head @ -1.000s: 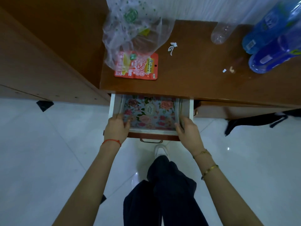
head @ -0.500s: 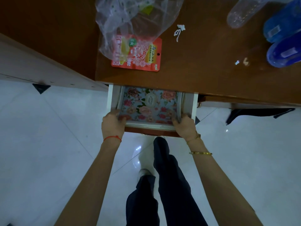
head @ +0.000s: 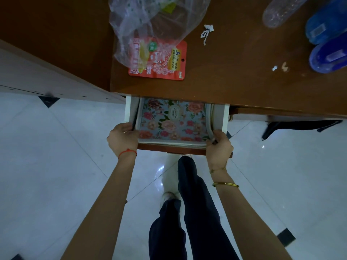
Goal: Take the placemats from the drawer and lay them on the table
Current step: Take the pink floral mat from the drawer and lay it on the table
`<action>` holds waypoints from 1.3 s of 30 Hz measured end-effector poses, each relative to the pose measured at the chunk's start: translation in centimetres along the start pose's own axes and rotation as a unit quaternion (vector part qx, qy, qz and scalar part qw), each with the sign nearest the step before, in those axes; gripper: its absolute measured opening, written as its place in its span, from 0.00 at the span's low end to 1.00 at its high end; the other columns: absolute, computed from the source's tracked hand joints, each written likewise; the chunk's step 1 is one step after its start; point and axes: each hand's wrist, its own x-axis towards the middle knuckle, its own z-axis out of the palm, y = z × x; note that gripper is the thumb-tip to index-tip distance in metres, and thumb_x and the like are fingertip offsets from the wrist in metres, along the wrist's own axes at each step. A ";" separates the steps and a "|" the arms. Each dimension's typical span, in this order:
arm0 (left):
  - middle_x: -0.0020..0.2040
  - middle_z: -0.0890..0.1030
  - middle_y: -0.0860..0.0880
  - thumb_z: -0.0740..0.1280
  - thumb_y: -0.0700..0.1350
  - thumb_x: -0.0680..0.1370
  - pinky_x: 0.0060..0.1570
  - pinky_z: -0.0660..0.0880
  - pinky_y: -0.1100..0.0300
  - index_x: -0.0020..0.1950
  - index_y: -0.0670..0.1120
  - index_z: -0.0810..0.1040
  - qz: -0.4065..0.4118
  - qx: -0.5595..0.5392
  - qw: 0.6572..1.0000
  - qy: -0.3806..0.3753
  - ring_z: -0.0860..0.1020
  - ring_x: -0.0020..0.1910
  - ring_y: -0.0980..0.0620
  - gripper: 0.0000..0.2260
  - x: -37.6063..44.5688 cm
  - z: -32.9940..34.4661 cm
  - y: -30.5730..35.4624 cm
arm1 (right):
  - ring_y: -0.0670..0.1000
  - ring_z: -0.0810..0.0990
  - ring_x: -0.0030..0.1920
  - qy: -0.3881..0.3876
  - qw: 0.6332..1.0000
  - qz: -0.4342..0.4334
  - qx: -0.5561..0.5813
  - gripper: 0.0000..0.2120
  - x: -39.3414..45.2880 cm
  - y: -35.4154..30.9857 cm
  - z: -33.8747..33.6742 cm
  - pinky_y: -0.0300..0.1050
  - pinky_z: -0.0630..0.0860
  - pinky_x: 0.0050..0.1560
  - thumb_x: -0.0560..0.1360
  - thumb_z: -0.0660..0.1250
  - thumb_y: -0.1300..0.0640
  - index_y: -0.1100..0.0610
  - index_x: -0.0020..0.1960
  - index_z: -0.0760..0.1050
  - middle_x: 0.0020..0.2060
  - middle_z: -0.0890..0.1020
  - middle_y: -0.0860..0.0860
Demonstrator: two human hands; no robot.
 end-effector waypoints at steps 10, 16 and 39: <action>0.53 0.84 0.46 0.72 0.42 0.70 0.51 0.74 0.61 0.55 0.48 0.84 -0.001 0.152 0.983 -0.104 0.81 0.53 0.44 0.14 1.2 -0.8 0.2 | 0.53 0.82 0.53 0.082 0.990 0.035 0.111 0.14 -1.2 0.1 -1.0 0.17 0.66 0.48 0.73 0.65 0.73 0.67 0.58 0.79 0.54 0.83 0.61; 0.50 0.85 0.47 0.72 0.41 0.72 0.49 0.71 0.67 0.55 0.45 0.83 0.045 0.036 0.995 -0.077 0.81 0.49 0.50 0.12 -1.6 -1.7 -2.3 | 0.53 0.83 0.53 0.072 0.979 0.083 0.172 0.14 -3.1 1.3 -2.6 0.39 0.77 0.58 0.73 0.68 0.71 0.65 0.58 0.79 0.52 0.84 0.58; 0.48 0.83 0.39 0.65 0.33 0.78 0.43 0.81 0.59 0.57 0.40 0.73 -0.008 -0.299 0.936 -0.188 0.84 0.46 0.48 0.09 -8.9 -7.2 -10.1 | 0.54 0.80 0.49 -0.105 0.969 0.110 0.196 0.16 -6.7 3.7 -5.5 0.46 0.78 0.56 0.72 0.73 0.62 0.62 0.59 0.77 0.48 0.81 0.53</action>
